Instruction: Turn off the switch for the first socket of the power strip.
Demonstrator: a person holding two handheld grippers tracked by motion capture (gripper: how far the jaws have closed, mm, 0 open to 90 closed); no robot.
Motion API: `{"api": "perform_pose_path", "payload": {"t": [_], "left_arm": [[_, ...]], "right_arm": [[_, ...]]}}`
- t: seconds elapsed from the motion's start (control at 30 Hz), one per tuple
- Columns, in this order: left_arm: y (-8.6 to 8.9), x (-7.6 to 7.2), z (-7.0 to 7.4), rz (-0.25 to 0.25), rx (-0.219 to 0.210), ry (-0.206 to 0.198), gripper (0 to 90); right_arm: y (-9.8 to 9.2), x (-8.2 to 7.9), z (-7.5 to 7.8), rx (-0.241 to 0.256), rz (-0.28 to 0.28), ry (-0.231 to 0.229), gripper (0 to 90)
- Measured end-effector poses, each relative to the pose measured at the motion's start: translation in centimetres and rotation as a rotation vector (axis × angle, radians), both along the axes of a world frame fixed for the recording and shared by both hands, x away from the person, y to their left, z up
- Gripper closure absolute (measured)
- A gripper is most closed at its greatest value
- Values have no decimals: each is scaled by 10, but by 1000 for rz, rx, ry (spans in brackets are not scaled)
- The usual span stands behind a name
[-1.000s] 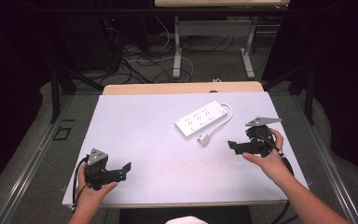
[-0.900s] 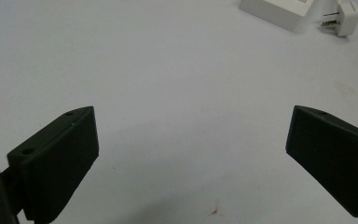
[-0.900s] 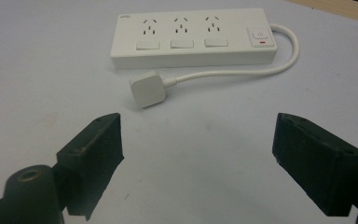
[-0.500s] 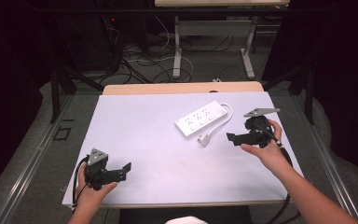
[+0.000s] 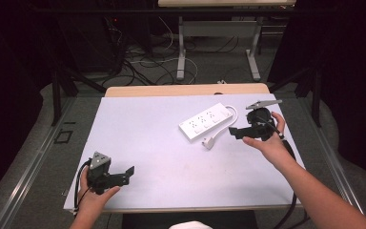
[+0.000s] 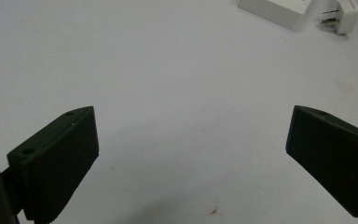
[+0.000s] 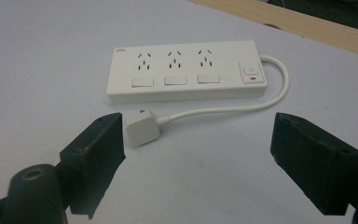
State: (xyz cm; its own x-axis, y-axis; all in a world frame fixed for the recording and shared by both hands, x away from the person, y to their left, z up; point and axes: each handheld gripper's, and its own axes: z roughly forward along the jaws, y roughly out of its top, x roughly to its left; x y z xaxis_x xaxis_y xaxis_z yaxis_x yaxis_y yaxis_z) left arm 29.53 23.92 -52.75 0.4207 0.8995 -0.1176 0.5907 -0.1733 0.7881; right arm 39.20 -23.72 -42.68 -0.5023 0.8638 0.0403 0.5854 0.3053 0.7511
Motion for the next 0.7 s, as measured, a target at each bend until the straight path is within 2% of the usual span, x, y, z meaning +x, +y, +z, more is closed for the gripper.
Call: {"api": "perform_pose_path", "payload": {"t": [0.27, 0.7], "left_arm": [[0, 0, 0, 0, 1, -1, 22], [1, 0, 0, -2, 0, -4, 22]], "right_arm": [[5, 10, 8, -6, -1, 4, 171], [24, 30, 23, -11, 11, -6, 170]]}}
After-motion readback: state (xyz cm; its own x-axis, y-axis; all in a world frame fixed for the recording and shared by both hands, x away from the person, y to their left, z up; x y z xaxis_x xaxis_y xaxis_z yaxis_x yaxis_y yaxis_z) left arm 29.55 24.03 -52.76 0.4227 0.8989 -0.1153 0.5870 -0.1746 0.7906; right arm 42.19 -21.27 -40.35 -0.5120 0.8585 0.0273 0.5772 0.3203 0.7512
